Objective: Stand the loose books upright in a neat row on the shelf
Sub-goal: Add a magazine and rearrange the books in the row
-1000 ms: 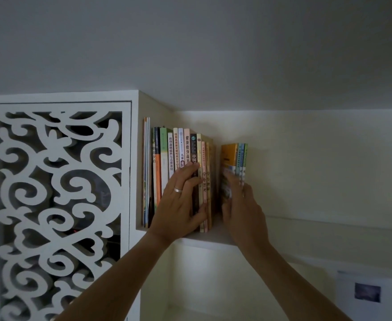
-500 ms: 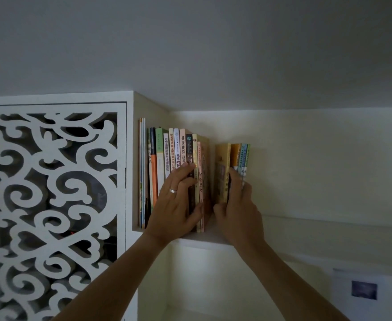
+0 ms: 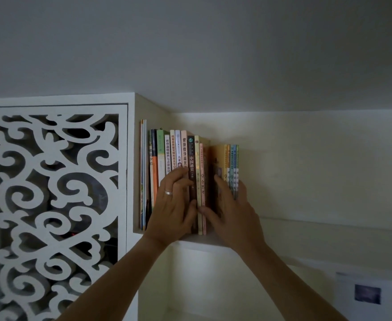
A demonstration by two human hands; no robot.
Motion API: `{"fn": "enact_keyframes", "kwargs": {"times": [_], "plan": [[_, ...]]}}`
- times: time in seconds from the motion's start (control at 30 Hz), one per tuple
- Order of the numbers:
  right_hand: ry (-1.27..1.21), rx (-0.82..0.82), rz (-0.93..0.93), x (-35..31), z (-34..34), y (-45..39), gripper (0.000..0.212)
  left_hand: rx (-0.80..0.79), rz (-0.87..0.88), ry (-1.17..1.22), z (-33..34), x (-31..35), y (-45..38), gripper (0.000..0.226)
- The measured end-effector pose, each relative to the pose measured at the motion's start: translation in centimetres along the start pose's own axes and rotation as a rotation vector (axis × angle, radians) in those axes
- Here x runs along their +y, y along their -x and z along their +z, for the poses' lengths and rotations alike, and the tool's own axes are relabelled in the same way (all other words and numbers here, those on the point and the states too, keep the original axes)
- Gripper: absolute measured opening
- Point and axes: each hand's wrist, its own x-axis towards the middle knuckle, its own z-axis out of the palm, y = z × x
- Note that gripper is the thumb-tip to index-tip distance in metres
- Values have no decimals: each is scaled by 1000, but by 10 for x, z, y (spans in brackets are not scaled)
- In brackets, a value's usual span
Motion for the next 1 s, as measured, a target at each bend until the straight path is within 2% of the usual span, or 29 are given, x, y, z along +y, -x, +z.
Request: {"fn": "enact_keyframes", "kwargs": {"times": [0.27, 0.43, 0.63, 0.8, 1.0], "plan": [[-144, 2, -89, 0, -4, 2, 89, -7, -43, -22, 2, -2, 1, 42], [-99, 14, -180, -3, -6, 5, 82, -3, -56, -58, 2, -1, 2, 45], [-71, 5, -178, -2, -6, 3, 82, -45, -19, -174, -1, 3, -3, 49], [-83, -26, -61, -3, -9, 1, 89, 49, -149, -203, -7, 16, -41, 48], [-61, 28, -37, -7, -6, 7, 90, -25, -130, -257, -19, 11, -66, 65]]}}
